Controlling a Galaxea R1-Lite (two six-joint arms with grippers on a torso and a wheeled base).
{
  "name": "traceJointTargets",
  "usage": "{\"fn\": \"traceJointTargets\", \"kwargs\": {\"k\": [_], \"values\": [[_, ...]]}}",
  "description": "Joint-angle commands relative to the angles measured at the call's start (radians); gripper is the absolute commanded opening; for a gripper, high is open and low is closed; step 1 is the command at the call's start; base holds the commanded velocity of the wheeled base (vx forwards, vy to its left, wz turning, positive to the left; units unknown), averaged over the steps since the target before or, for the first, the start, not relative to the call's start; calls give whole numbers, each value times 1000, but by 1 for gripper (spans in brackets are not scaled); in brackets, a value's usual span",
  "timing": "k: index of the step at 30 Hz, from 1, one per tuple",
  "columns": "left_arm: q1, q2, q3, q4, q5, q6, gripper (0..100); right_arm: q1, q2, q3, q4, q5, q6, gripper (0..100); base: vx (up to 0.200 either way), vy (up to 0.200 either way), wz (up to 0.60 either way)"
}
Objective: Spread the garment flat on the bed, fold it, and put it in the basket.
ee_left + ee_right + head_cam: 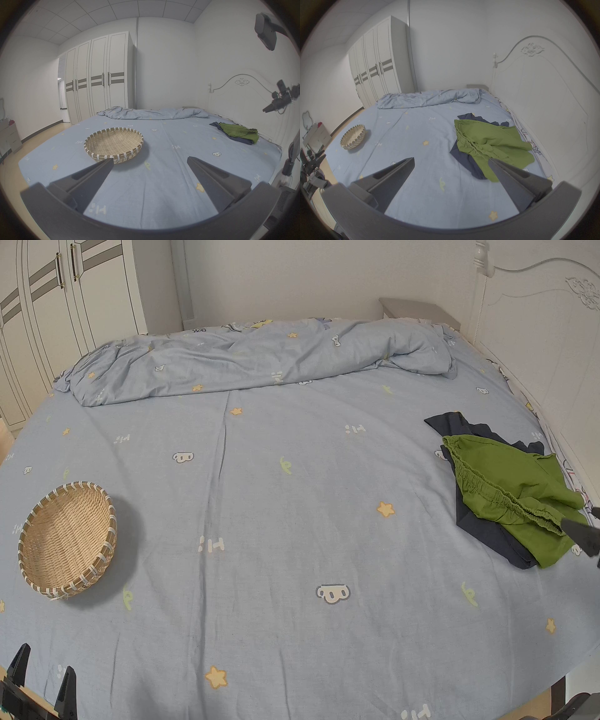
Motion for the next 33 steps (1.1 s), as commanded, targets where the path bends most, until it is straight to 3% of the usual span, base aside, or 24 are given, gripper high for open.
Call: {"fn": "traceJointTargets", "kwargs": {"k": [1,4,9,33], "values": [[0,-16,18,0,-1,0,100,2,785,-497,-8,-6,-61,100,0,0,0],[0,-16,18,0,0,0,100,-2,885,-570,-8,-15,-63,100,0,0,0],[0,-16,18,0,0,0,100,-24,1062,-727,-12,-124,-89,100,0,0,0],[0,-16,18,0,-1,0,100,-30,1121,-765,-10,-141,-101,100,0,0,0]]}}
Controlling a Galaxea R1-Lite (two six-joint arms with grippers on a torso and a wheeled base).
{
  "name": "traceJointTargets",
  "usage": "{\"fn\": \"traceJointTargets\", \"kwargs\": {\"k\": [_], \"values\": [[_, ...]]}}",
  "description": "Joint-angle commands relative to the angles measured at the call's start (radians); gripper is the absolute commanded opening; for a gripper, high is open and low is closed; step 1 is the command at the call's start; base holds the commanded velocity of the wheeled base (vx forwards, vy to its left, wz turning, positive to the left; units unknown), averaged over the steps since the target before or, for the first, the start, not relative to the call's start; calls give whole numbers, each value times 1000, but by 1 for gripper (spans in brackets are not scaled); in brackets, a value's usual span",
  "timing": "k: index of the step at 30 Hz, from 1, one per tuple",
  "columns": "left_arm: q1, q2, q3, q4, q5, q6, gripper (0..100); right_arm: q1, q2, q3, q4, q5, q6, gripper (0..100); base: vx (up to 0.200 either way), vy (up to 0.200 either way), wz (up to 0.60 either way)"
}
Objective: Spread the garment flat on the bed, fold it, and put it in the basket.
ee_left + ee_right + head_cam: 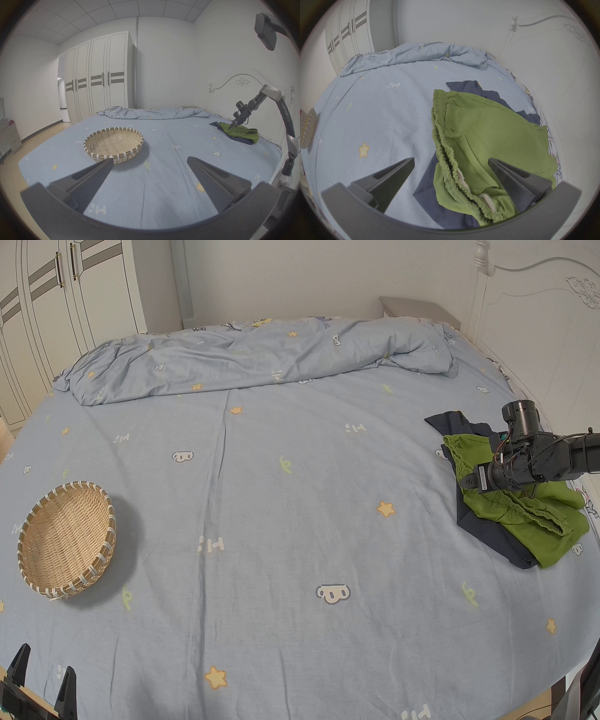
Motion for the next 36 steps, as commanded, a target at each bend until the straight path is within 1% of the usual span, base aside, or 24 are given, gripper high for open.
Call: {"fn": "traceJointTargets", "kwargs": {"k": [1,2,3,14,17,19,21,22,23,24,25,26,27,28,29,31,32,34,36], "values": [[0,-16,18,0,1,0,100,1,4,2,-1,-6,1,100,0,0,0],[0,-16,18,0,1,0,100,1,4,2,-1,-11,1,100,0,0,0],[0,-16,18,0,1,0,100,1,5,1,-1,-15,1,0,0,0,0],[0,-16,18,0,1,0,100,2,23,-1,-2,-23,1,0,0,0,0],[0,-16,18,0,1,0,100,4,23,-24,7,-20,24,0,0,0,0],[0,-16,18,0,1,0,100,8,22,-53,36,-20,63,0,0,0,0],[0,-16,18,0,1,0,100,21,16,-136,152,-15,155,0,0,0,0],[0,-16,18,0,1,0,100,21,16,-136,152,-15,155,0,0,0,0],[0,-16,18,0,1,0,100,38,10,-209,254,-6,214,0,0,0,0],[0,-16,18,0,1,0,100,50,0,-257,317,-1,240,0,0,0,0],[0,-16,18,0,1,0,100,53,-4,-271,337,0,248,0,0,0,0],[0,-16,18,0,1,0,100,73,-24,-332,429,8,278,0,0,0,0],[0,-16,18,0,1,0,100,100,-46,-390,518,32,306,0,0,0,0],[0,-16,18,0,1,0,100,123,-66,-430,574,63,320,0,0,0,0],[0,-16,18,0,1,0,100,126,-69,-436,582,69,321,0,0,0,0],[0,-16,18,0,1,0,100,171,-136,-524,694,160,350,0,0,0,0],[0,-16,18,0,1,0,100,185,-154,-528,719,181,356,0,0,0,0],[0,-16,18,0,1,0,100,231,-194,-528,751,207,363,0,0,0,0],[0,-16,18,0,1,0,100,291,-227,-528,765,206,366,0,0,0,0]]}}
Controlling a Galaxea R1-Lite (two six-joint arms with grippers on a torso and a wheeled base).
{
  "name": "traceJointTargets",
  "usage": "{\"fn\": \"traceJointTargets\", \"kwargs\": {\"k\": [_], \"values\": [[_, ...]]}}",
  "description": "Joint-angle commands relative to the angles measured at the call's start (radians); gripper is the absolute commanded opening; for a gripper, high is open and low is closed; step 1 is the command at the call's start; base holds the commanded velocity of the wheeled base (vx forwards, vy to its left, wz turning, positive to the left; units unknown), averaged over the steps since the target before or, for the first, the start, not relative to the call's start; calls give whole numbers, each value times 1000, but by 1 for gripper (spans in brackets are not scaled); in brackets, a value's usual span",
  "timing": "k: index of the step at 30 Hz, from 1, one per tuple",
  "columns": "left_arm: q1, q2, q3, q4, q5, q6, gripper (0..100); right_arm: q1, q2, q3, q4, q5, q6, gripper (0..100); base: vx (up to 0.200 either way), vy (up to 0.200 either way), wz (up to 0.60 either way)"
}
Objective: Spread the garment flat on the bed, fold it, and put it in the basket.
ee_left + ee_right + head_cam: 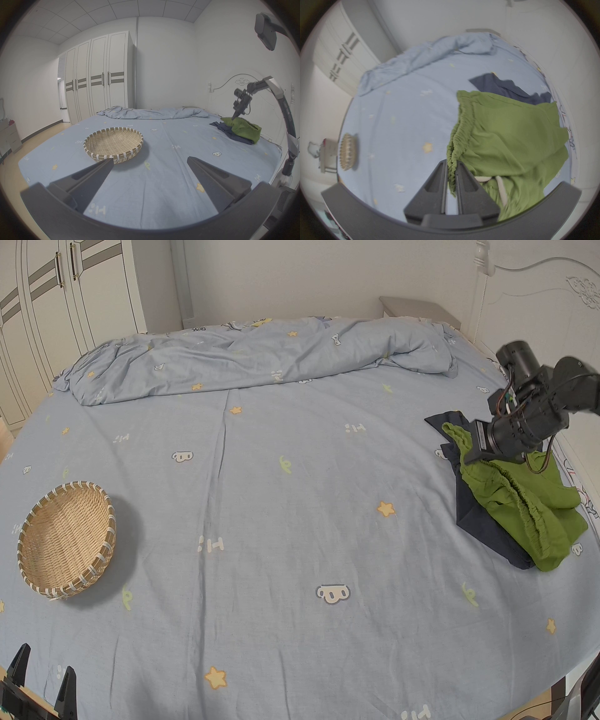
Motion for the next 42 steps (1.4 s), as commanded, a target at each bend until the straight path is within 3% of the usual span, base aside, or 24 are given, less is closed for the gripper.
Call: {"fn": "traceJointTargets", "kwargs": {"k": [1,2,3,6,8,11,12,15,16,20,23,33,37,38,42], "values": [[0,-16,18,0,-2,0,100,173,-169,-66,65,58,49,0,0,0,0],[0,-16,18,0,-2,0,100,173,-169,-66,65,58,49,0,0,0,0],[0,-16,18,0,0,0,100,248,-197,-57,73,55,70,0,0,0,0],[0,-16,18,0,0,0,100,344,-210,14,65,50,118,0,0,0,0],[0,-16,18,0,0,0,100,369,-210,51,59,40,139,0,0,0,0],[0,-16,18,0,0,0,100,423,-209,155,14,-29,170,0,0,0,0],[0,-16,18,0,0,0,100,456,-210,250,-68,-83,179,0,0,0,0],[0,-16,18,0,0,0,100,459,-212,259,-79,-85,179,0,0,0,0],[0,-16,18,0,-2,0,100,547,-247,514,-460,-120,167,0,0,0,0],[0,-16,18,0,0,0,100,647,-241,673,-842,-253,89,0,0,0,0],[0,-16,18,0,0,0,100,683,-203,655,-920,-309,46,0,0,0,0],[0,-16,18,0,0,0,100,809,-143,408,-928,-328,107,0,0,0,0],[0,-16,18,0,0,0,100,840,-146,402,-940,-374,112,0,0,0,0],[0,-16,18,0,0,0,100,864,-147,409,-978,-417,112,0,0,0,0],[0,-16,18,0,-2,0,100,877,-144,452,-1046,-427,100,0,0,0,0]]}}
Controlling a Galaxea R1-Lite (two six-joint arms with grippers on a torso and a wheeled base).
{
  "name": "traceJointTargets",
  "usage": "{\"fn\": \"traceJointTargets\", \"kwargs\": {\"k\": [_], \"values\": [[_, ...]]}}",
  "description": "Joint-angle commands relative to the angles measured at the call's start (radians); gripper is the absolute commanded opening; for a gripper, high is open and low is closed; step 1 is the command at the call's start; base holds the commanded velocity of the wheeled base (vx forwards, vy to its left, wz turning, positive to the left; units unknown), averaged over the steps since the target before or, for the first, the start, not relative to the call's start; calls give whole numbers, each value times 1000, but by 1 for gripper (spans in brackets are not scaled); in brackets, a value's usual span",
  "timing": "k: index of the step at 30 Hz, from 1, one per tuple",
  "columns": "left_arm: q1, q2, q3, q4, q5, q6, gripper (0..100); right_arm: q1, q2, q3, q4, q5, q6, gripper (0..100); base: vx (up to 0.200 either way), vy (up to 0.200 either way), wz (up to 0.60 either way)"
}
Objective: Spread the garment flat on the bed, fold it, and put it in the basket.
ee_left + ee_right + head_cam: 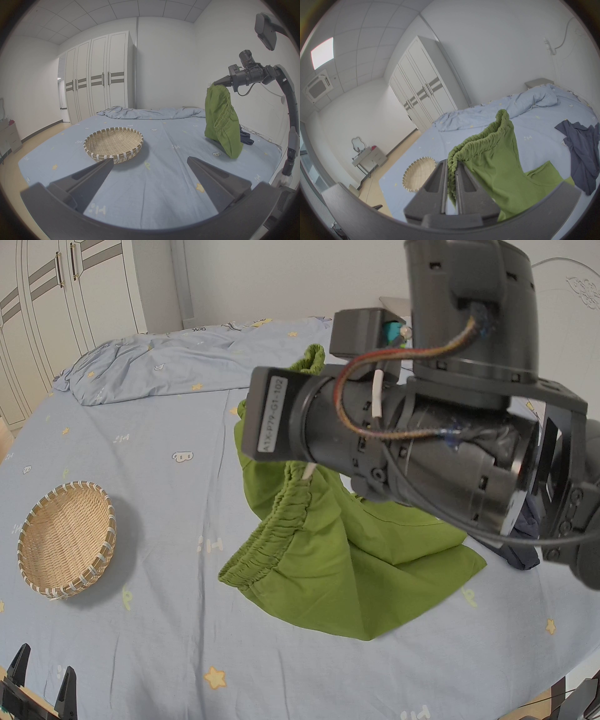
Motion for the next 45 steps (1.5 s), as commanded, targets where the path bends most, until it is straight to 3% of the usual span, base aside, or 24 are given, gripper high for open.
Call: {"fn": "traceJointTargets", "kwargs": {"k": [1,7,11,12,24,28,35,39,42,45], "values": [[0,-16,18,0,0,0,100,23,25,55,-59,-10,-15,0,0,0,0],[0,-16,18,0,0,0,100,-30,119,47,-70,-1,-15,0,0,0,0],[0,-16,18,0,0,0,100,-50,178,22,-68,43,-16,0,0,0,0],[0,-16,18,0,-1,0,100,-52,181,19,-68,43,-16,100,0,0,0],[0,-16,18,0,0,0,100,-57,250,-1,-65,77,-72,100,0,0,0],[0,-16,18,0,0,0,100,-103,197,67,-65,78,-65,100,0,0,0],[0,-16,18,0,0,0,100,-254,-13,248,-62,143,-32,100,0,0,0],[0,-16,18,1,-3,7,100,-386,-138,412,-64,209,21,100,0,0,0],[0,-16,18,1,-5,14,100,-449,-188,486,-67,269,47,100,0,0,0],[0,-16,18,-3,-9,43,100,-546,-268,573,-68,393,86,100,0,0,0]]}}
